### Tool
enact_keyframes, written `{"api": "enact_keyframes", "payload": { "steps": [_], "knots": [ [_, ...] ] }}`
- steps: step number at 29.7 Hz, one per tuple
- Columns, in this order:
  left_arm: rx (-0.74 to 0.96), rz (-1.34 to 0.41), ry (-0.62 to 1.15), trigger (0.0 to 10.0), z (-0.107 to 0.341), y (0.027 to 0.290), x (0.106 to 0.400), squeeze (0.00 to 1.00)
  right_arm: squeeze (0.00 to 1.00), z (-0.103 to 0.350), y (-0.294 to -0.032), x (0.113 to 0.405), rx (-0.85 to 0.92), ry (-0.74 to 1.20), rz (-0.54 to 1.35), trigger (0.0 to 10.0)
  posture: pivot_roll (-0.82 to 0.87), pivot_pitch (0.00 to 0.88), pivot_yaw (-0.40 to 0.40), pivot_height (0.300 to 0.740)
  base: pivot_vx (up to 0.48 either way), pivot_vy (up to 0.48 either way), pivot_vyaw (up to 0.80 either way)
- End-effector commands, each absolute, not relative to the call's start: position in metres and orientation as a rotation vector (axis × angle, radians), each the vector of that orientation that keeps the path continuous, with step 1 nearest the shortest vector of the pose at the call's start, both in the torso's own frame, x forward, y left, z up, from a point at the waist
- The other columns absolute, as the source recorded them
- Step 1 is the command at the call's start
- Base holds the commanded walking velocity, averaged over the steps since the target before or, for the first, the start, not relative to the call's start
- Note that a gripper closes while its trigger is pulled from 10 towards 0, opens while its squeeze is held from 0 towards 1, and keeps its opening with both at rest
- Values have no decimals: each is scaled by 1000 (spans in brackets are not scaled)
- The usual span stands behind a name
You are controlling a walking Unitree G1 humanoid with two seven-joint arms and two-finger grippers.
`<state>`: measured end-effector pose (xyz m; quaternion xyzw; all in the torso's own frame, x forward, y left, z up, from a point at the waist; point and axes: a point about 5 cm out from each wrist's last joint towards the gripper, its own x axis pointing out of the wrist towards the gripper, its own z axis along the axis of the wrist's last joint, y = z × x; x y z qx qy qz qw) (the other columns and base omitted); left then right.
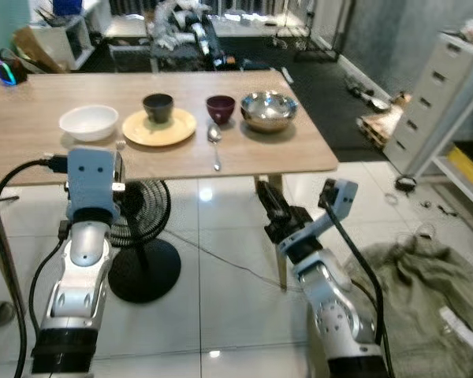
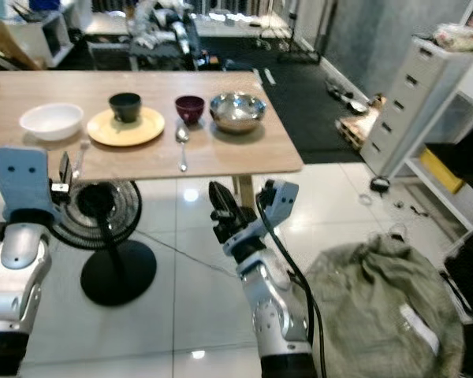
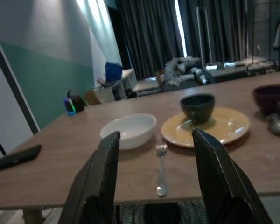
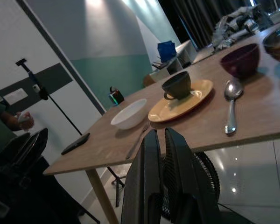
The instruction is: Setting the table
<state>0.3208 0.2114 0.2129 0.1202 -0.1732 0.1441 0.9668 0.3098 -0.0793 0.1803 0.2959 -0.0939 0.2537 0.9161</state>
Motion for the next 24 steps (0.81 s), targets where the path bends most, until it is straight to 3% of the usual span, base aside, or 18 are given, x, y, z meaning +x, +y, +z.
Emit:
{"api": "enact_keyframes", "payload": {
  "steps": [1, 19, 24],
  "knots": [
    [246, 287, -333, 10000, 211, 212, 321, 0, 0, 185, -78, 310, 586, -205, 514, 10000, -4, 0, 68, 740, 480, 0, 0],
    [241, 256, -353, 10000, 220, 205, 321, 0, 0, 201, -95, 324, 578, -254, 325, 10000, -4, 0, 71, 740, 480, 0, 0],
    [240, 249, -351, 10000, 220, 204, 321, 0, 0, 201, -96, 327, 462, -249, 286, 10000, -3, 0, 72, 740, 480, 0, 0]
  ]
}}
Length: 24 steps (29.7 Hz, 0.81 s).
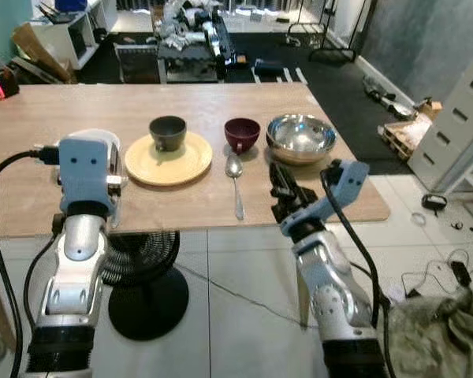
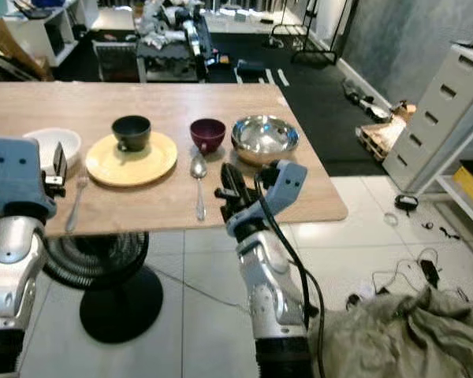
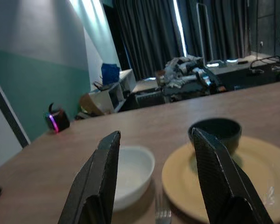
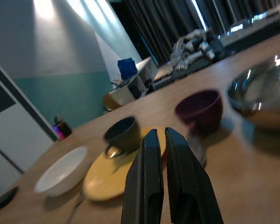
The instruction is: Setting the table
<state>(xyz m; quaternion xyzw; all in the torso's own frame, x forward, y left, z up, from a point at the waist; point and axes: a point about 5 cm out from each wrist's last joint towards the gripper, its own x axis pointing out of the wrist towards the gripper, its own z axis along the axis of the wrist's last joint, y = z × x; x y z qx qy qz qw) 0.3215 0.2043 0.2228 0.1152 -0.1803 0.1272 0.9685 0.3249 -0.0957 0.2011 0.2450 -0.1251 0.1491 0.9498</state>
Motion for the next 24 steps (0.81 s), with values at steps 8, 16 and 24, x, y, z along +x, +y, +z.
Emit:
{"api": "enact_keyframes", "payload": {
  "steps": [8, 16, 24],
  "knots": [
    [253, 200, -314, 10000, 213, 200, 319, 0, 0, 179, -114, 334, 118, -140, 107, 10000, 0, 0, 72, 740, 480, 0, 0],
    [258, 60, -234, 10000, 201, 192, 315, 0, 0, 169, -133, 324, -8, -88, 97, 10000, 0, 0, 70, 740, 334, 0, 0],
    [255, -144, -95, 10000, 179, 183, 298, 0, 0, 143, -131, 289, -129, 32, 130, 10000, -3, 0, 68, 740, 0, 0, 0]
  ]
}}
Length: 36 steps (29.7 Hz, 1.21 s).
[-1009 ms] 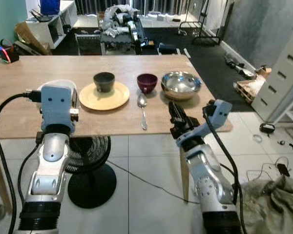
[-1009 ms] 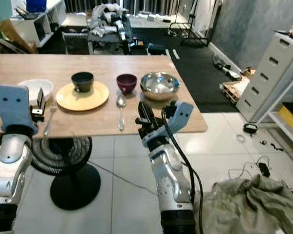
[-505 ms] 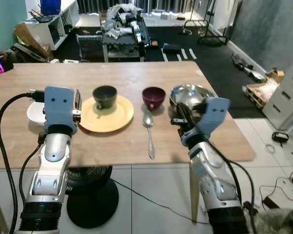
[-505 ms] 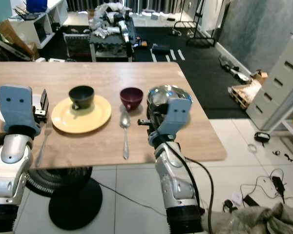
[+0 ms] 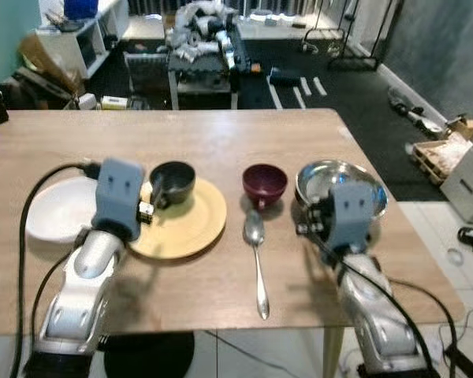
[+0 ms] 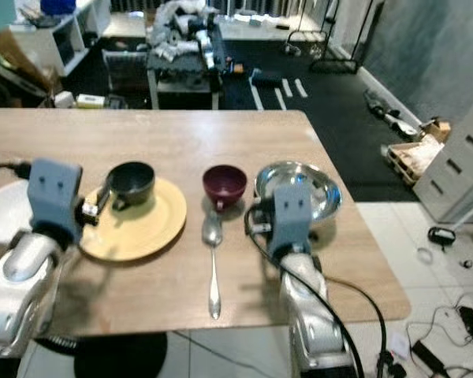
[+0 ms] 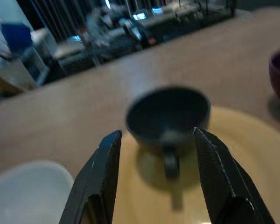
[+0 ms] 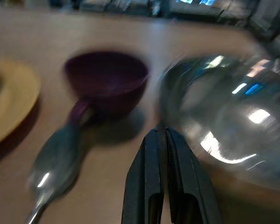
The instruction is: Setting the table
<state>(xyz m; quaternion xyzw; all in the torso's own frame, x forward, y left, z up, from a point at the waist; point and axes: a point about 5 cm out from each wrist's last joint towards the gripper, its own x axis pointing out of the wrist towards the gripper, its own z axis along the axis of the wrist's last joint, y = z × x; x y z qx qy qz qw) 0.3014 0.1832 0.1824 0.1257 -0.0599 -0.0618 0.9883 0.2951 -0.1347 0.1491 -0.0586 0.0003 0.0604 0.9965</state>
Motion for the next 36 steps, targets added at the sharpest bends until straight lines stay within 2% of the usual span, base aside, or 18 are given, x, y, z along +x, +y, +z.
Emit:
{"api": "enact_keyframes", "payload": {
  "steps": [1, 3, 4, 5, 7, 8, 13, 22, 24, 25, 26, 32, 36],
  "knots": [
    [260, -143, -75, 10000, 176, 183, 298, 0, 0, 138, -130, 285, -125, 57, 123, 10000, -3, 0, 68, 740, 0, 0, 0],
    [267, -141, -58, 10000, 173, 183, 298, 0, 0, 133, -128, 281, -115, 76, 124, 10000, -4, 0, 68, 740, 0, 0, 0],
    [269, -141, -47, 10000, 171, 183, 297, 0, 353, 129, -125, 276, -110, 96, 130, 10000, -4, 0, 68, 740, 0, 0, 0],
    [269, -141, -47, 10000, 171, 183, 297, 0, 353, 129, -125, 276, -110, 96, 130, 10000, -4, 0, 68, 740, 0, 0, 0],
    [270, -142, -30, 10000, 170, 183, 297, 0, 929, 128, -123, 271, -102, 114, 147, 10000, -6, 0, 69, 740, 0, 0, 0],
    [273, -143, -27, 10000, 169, 184, 297, 0, 1000, 128, -122, 269, -97, 119, 154, 10000, -8, 0, 69, 740, 0, 0, 0],
    [292, -158, 0, 10000, 165, 182, 296, 0, 1000, 127, -115, 261, -38, 147, 221, 10000, -15, 0, 71, 740, 0, 0, 0],
    [294, -146, 14, 10000, 162, 176, 298, 0, 1000, 112, -106, 268, -6, 230, 198, 10000, -8, 0, 64, 740, 0, 0, 0],
    [293, -142, 17, 10000, 162, 175, 298, 0, 1000, 103, -98, 269, 85, 310, 208, 10000, 0, 0, 60, 740, 0, 0, 0],
    [292, -140, 19, 10000, 161, 174, 298, 0, 878, 100, -95, 269, 129, 342, 218, 10000, 1, 0, 60, 740, 0, 0, 0],
    [294, -138, 21, 10000, 161, 174, 299, 0, 0, 98, -91, 269, 163, 361, 230, 10000, 5, 0, 59, 740, 0, 0, 0],
    [302, -123, 29, 10000, 161, 174, 300, 0, 0, 96, -83, 266, 258, 417, 272, 10000, 4, 0, 56, 740, 0, 0, 0],
    [304, -114, 27, 10000, 161, 175, 300, 0, 0, 91, -85, 266, 202, 437, 259, 10000, 6, 0, 54, 740, 0, 0, 0]
  ]
}}
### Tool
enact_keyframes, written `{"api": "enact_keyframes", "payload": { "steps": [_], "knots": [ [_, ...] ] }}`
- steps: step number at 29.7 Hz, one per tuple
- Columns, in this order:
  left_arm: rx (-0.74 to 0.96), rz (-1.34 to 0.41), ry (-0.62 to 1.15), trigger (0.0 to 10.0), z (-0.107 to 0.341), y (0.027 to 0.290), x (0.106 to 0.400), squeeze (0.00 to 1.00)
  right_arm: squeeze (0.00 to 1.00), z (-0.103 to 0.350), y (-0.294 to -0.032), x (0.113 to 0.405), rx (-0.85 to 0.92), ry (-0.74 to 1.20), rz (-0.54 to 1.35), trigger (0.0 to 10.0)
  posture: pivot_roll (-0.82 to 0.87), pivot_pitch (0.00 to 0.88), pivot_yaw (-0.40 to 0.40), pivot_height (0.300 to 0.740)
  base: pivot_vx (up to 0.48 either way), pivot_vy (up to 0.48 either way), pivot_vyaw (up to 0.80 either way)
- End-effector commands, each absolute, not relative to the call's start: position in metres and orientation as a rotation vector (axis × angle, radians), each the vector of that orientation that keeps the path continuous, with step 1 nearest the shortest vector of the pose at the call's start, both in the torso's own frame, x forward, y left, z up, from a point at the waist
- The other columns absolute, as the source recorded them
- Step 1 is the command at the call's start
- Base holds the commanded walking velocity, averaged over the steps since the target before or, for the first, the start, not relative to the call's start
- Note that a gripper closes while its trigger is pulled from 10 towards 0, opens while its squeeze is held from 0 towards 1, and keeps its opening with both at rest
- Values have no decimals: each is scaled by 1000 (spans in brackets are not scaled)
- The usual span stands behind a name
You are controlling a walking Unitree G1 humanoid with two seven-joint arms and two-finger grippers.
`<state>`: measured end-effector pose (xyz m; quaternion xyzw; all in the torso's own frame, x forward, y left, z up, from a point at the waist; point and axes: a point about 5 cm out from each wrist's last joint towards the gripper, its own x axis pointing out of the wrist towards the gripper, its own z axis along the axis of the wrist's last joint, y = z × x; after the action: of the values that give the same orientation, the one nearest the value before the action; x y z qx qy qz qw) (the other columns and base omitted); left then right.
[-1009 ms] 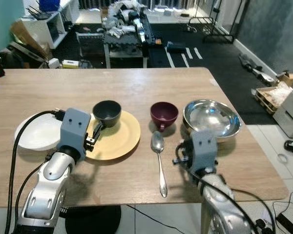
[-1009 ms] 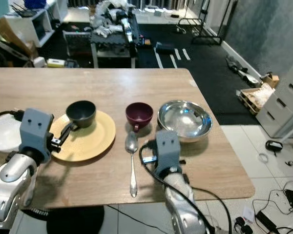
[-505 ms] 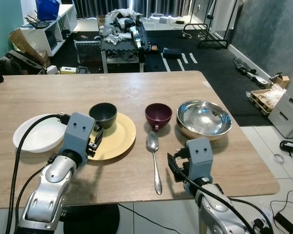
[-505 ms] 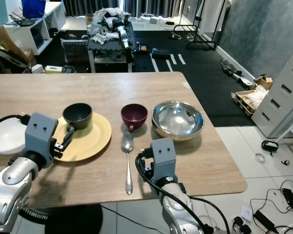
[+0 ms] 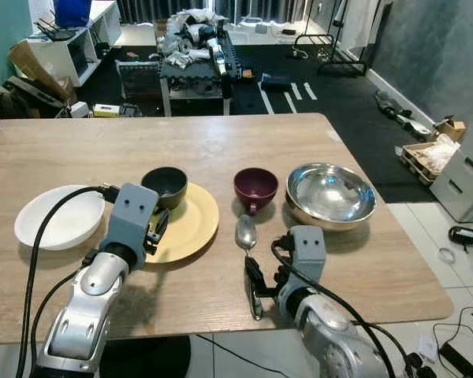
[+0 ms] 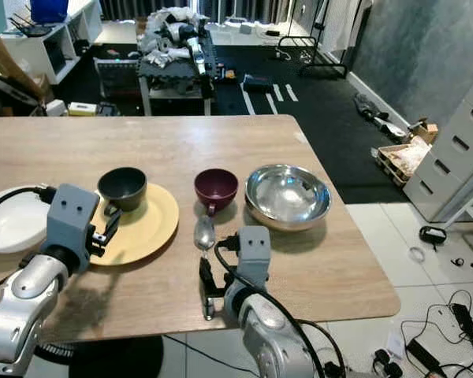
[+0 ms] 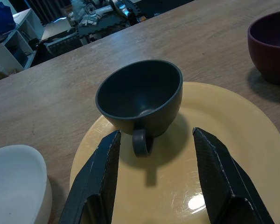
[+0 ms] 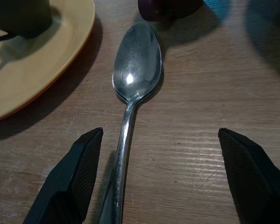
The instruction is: Setting the table
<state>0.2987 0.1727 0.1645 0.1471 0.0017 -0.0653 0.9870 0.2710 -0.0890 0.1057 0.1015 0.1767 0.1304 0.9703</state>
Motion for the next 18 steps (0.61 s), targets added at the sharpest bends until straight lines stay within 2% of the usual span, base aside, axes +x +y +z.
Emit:
{"api": "enact_keyframes", "payload": {
  "steps": [1, 4, 9, 13, 17, 18],
  "knots": [
    [303, -113, 27, 10000, 161, 174, 300, 0, 0, 90, -85, 266, 206, 442, 260, 10000, 8, 0, 52, 740, 0, 0, 0],
    [302, -110, 27, 10000, 161, 174, 300, 0, 0, 90, -84, 266, 199, 445, 261, 10000, 6, 0, 50, 740, 0, 0, 0],
    [296, -105, 29, 10000, 160, 173, 300, 0, 0, 84, -81, 264, -78, 422, 317, 10000, 9, 0, 46, 740, 0, 0, 0],
    [293, -101, 29, 10000, 160, 172, 300, 0, 0, 65, -87, 262, -176, 483, 279, 10000, 11, 0, 43, 740, 0, 0, 0],
    [292, -98, 29, 10000, 161, 172, 300, 0, 0, 57, -91, 262, -132, 528, 238, 10000, 12, 0, 43, 740, 0, 0, 0],
    [291, -96, 29, 10000, 161, 173, 300, 0, 0, 53, -94, 263, -86, 554, 213, 3804, 13, 0, 42, 740, 0, 0, 0]
  ]
}}
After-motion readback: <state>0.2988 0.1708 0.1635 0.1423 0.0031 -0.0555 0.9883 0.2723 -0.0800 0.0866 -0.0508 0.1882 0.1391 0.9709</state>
